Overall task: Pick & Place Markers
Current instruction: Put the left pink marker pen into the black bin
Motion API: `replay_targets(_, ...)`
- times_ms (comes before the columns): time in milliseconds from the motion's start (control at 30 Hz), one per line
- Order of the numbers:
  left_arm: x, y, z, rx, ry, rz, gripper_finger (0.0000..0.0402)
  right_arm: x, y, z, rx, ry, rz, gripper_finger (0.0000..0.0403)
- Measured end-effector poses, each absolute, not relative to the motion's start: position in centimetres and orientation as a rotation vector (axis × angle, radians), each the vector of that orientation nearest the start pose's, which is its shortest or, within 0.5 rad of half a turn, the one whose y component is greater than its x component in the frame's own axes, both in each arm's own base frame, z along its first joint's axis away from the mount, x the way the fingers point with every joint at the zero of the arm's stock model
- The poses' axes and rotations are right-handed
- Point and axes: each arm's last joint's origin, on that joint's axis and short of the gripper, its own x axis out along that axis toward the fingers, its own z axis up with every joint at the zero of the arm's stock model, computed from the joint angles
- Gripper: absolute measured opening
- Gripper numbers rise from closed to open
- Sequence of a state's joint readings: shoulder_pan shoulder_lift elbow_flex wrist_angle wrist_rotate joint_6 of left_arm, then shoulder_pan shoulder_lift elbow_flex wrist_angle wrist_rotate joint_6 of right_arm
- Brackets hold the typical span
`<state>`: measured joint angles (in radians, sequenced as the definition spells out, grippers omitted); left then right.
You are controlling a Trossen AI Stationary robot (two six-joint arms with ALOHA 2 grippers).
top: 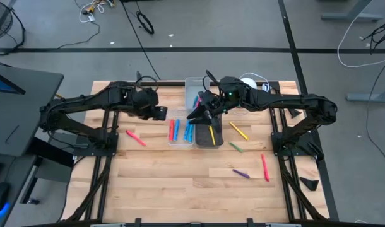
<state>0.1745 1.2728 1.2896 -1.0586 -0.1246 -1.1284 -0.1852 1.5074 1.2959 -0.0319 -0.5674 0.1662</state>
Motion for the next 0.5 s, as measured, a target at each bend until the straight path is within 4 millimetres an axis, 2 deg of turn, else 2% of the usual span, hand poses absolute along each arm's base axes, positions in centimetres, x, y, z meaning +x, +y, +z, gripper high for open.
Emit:
replay_targets(367, 18.9, 3.0, 32.2, -1.099, 1.057, 1.286, 0.0165, 34.2, -4.8, 35.2, 0.204, 0.25, 0.367, 0.0114)
replay_targets(500, 17.9, 2.1, 30.3, -1.144, 1.104, 1.365, 0.0165, 34.2, -4.8, 35.2, 0.199, 0.249, 0.367, 0.0114)
